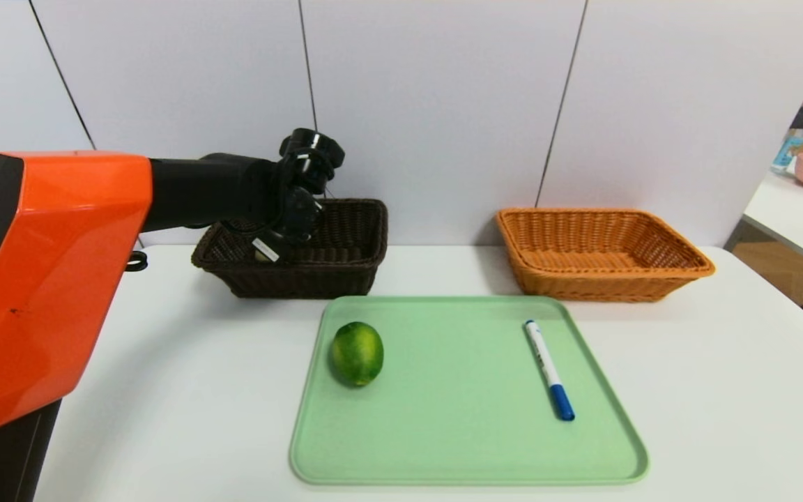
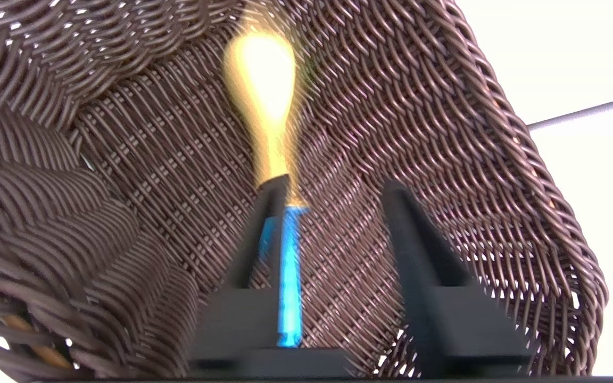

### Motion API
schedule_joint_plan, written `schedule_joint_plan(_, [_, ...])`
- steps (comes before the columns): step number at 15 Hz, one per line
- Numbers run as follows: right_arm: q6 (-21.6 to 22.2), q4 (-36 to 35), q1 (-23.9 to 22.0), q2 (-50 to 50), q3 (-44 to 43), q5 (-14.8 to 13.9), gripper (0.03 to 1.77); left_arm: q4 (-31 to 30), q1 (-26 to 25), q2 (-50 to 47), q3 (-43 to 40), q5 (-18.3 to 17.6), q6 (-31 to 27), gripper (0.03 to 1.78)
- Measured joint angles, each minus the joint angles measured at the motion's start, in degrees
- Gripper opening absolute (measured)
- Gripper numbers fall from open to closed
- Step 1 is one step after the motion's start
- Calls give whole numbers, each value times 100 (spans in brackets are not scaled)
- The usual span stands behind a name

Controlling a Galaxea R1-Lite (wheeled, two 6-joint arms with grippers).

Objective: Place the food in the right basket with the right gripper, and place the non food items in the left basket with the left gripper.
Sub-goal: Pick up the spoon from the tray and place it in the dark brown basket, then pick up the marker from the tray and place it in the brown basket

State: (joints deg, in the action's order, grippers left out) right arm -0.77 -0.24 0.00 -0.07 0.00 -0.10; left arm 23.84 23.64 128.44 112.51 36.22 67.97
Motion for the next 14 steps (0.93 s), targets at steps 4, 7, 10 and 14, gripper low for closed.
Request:
schedule_joint_plan(4, [2,2,-5,0,0,0,170,13,-11,-115,0,-20,-84,116])
schedule_joint_plan(7, [0,0,-2,0,0,2,170,18,59,-424,-18,-133,-734,134])
schedule_joint_plan(10, [0,2,-7,0,0,2,170,18,279,-780,-201,-402,-1840,145])
schedule_joint_plan(14, [0,2,-2,0,0,2,170,21,918,-1179,-449,-717,-3154,155])
